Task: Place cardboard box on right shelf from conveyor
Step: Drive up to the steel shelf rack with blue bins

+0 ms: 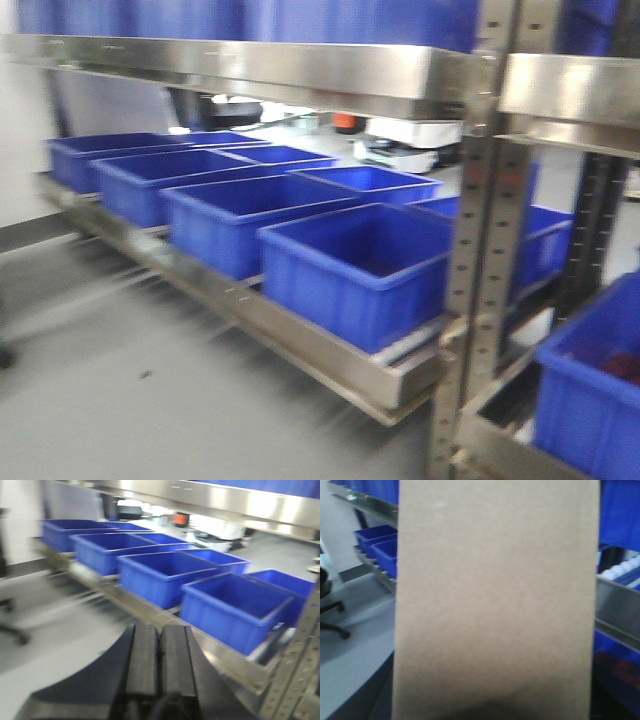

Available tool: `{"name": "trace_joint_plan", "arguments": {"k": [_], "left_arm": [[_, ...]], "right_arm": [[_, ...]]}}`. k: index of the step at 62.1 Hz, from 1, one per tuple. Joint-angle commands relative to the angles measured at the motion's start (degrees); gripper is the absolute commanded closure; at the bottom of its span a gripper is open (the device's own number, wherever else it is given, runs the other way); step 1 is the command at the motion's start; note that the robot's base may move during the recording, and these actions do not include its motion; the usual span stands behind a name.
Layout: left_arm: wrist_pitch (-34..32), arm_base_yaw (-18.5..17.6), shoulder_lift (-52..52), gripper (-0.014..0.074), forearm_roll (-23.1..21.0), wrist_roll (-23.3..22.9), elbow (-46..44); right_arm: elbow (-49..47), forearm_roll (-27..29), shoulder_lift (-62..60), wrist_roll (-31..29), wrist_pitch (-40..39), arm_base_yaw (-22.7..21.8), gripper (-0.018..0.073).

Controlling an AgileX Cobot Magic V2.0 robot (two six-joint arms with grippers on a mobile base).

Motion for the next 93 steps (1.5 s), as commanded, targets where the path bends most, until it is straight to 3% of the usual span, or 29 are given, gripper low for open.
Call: {"name": "trace_joint_plan", "arguments": {"k": [1, 93], "left_arm": [[-4.7, -0.4, -0.8, 0.0715, -0.3, -0.3, -0.2], [-4.7, -0.4, -0.7, 0.0715, -0.3, -0.3, -0.2]], "right_arm": [[-1.6, -0.8, 0.8, -0.4, -5.6, 0.0, 0.0335], [-1.6, -0.8, 0.8, -0.4, -5.6, 0.0, 0.0335]]}}
